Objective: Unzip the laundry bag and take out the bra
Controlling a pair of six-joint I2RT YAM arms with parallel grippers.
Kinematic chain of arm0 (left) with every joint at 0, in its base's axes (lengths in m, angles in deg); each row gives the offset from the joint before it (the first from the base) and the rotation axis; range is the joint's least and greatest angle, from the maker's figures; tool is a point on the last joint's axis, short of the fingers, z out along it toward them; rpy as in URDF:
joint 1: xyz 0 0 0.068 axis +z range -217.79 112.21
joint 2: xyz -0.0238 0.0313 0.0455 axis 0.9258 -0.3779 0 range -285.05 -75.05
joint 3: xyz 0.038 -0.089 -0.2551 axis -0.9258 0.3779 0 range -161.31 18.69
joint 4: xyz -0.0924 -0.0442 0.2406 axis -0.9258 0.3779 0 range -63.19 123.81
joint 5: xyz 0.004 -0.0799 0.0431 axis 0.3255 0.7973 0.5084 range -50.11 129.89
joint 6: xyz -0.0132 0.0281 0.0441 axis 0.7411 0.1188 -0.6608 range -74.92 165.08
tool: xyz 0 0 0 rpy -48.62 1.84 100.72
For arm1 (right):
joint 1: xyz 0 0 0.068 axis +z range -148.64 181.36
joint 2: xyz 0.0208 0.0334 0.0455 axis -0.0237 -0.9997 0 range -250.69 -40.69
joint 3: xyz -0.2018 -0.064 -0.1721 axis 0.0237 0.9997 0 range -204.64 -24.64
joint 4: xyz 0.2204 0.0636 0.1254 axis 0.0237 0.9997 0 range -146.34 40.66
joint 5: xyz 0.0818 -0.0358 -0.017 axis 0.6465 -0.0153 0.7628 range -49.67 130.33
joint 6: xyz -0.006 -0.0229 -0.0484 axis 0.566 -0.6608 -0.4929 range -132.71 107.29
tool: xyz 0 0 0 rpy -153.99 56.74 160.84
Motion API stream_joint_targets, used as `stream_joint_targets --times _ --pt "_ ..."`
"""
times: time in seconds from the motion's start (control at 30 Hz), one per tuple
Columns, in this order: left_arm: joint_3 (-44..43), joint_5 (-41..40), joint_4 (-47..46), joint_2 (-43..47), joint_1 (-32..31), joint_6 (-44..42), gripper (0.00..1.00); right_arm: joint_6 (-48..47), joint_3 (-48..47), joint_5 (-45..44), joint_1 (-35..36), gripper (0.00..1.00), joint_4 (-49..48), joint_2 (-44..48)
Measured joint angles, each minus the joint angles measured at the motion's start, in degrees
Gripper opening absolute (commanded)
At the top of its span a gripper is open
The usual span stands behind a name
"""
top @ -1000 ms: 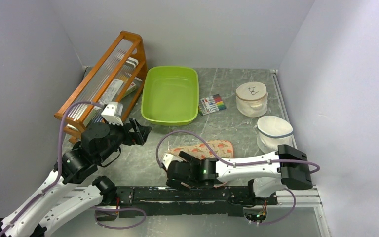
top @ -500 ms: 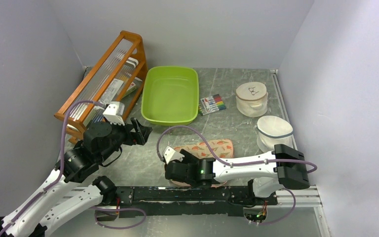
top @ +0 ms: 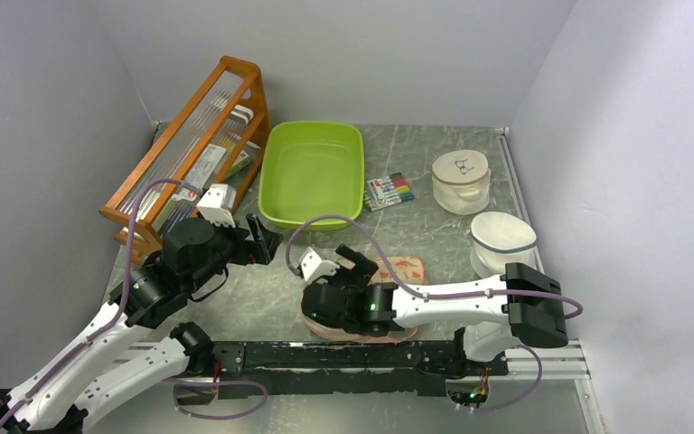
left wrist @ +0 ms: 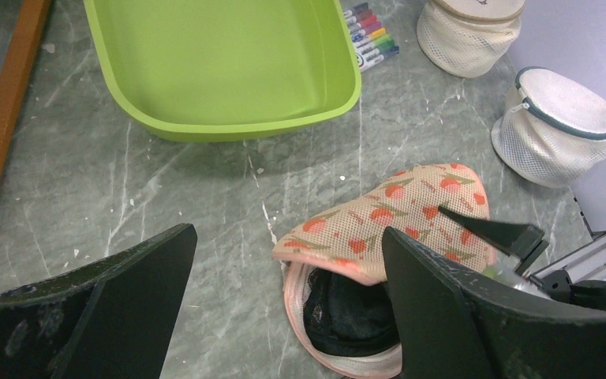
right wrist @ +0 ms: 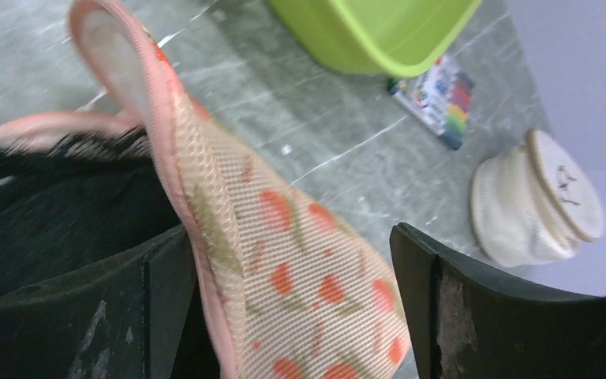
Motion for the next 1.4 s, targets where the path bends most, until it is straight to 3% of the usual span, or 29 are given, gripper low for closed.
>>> stream_joint_targets --times 0.3,0.57,0.87,1.2,1.4 --pt "-0.7 0.0 1.7 0.2 0.0 1.8 0.99 -17.2 0.7 -2.5 -10.8 1.0 -14.5 -1.7" --pt "-0.7 1.6 3.0 -1.9 0.0 2.6 0.99 -29.2 0.1 -1.5 -14.4 1.0 -26.3 -7.7" --pt "-0.7 3.6 3.5 -2.7 0.1 3.7 0.99 -38.1 -0.1 6.8 -18.4 1.0 -36.8 -9.5" --pt "-0.7 4.6 4.2 -3.0 0.1 4.8 0.99 -34.4 -1.3 21.2 -22.3 1.0 -35.6 -4.9" --pt "-1.7 5.0 4.3 -5.1 0.1 4.8 0.99 -20.5 -10.8 27.6 -27.6 1.0 -26.1 -1.8"
